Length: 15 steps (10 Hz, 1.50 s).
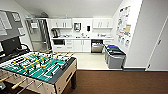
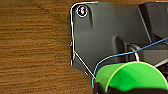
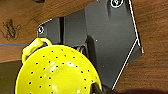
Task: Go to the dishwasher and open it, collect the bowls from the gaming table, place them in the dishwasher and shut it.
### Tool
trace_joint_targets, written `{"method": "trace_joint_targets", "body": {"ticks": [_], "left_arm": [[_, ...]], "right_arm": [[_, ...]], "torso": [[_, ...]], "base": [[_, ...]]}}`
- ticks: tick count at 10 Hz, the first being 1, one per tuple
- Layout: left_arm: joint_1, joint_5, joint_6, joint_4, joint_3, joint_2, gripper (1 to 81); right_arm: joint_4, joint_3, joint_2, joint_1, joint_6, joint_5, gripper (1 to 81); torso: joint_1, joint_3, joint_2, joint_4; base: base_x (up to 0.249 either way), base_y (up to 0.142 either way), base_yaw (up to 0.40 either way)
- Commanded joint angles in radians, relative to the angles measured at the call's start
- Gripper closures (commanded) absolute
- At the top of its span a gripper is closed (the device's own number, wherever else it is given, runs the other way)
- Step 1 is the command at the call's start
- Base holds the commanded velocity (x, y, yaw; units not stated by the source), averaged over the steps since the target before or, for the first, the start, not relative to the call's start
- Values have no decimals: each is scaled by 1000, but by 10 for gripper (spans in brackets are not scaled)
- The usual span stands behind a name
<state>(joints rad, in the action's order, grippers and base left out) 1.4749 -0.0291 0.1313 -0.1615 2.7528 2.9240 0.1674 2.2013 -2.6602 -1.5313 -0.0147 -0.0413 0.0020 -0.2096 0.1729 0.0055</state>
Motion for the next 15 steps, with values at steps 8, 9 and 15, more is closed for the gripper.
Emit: {"method": "trace_joint_targets", "body": {"ticks": [8,9,15], "left_arm": [[-46,-55,-2,-10,7,-6,811],[-46,-55,-2,-10,7,-6,811],[-46,-55,-2,-10,7,-6,811]], "right_arm": [[-22,0,12,55,-4,61,811],[-22,3,12,50,-4,60,811],[-23,4,10,49,-4,60,811]], "torso": [[-2,0,0,0],[-2,0,0,0],[-2,0,0,0]], "base": [[191,-80,0],[190,-64,0],[182,0,0]]}}
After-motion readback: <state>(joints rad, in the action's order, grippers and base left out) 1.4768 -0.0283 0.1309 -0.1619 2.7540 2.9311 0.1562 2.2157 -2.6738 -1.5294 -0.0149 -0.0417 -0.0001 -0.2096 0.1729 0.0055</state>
